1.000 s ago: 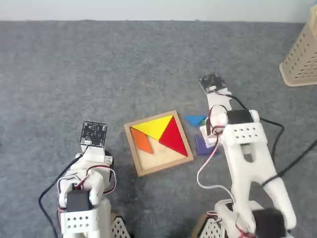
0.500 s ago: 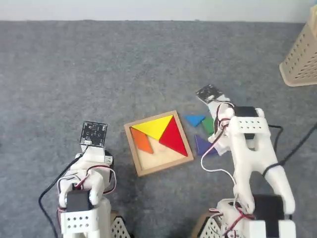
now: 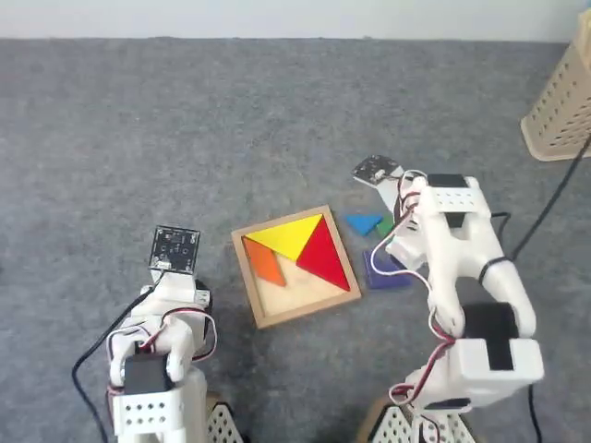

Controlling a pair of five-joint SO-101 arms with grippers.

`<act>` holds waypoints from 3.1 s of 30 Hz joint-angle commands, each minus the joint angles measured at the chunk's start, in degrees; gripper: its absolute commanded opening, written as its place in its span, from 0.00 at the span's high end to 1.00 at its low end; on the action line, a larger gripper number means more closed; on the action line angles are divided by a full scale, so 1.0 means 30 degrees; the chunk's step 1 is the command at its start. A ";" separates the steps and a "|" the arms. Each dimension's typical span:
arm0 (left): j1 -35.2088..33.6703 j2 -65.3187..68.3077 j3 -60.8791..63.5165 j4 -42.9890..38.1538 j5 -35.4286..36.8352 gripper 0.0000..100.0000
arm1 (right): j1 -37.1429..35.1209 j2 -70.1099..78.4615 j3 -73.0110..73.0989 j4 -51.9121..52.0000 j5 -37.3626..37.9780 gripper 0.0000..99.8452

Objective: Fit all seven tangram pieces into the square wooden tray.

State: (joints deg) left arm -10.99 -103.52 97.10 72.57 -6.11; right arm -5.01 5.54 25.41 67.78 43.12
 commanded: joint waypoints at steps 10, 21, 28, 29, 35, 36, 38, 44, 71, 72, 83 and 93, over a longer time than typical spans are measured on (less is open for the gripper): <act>0.0029 -0.0410 -0.0190 0.0000 0.0147 0.93 | 0.0542 0.2007 -0.1465 -0.0894 0.1495 0.80; 0.0029 -0.0410 -0.0190 0.0000 0.0147 0.93 | 0.0630 0.1538 -0.2549 -0.0689 -0.1641 0.97; 0.0029 -0.0410 -0.0190 0.0000 0.0147 0.93 | 0.0571 -0.0571 -0.2608 0.0806 -0.3575 0.97; 0.0029 -0.0410 -0.0190 0.0000 0.0147 0.93 | 0.0542 -0.1040 -0.2608 0.1245 -0.3575 0.97; 0.0029 -0.0410 -0.0190 0.0000 0.0147 0.93 | 0.0425 -0.3150 -0.2579 0.2916 -0.3546 0.97; 0.0029 -0.0410 -0.0190 0.0000 0.0147 0.93 | 0.0308 -0.3238 -0.2608 0.2886 -0.3516 0.97; 0.0029 -0.0410 -0.0190 0.0000 0.0147 0.93 | -0.0249 -0.3209 -0.2549 0.2330 -0.3282 0.97; 0.0029 -0.0410 -0.0190 0.0000 0.0147 0.93 | -0.2330 -0.1626 -0.2051 0.0571 -0.2198 0.87; 0.0029 -0.0410 -0.0190 0.0000 0.0147 0.93 | -0.1304 0.1919 -0.2696 -0.2242 -0.2139 0.84; 0.0029 -0.0410 -0.0190 0.0000 0.0147 0.93 | -0.1304 0.1919 -0.2667 -0.2271 -0.2081 0.84; 0.0029 -0.0410 -0.0190 0.0000 0.0147 0.93 | -0.1333 0.2212 -0.2549 -0.2828 -0.2081 0.84; 0.0029 -0.0410 -0.0190 0.0000 0.0147 0.93 | -0.1392 0.3678 -0.2520 -0.3297 -0.2227 0.90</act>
State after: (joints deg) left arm -10.99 -103.52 97.10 72.57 -6.11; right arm -8.97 15.91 19.60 58.81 35.65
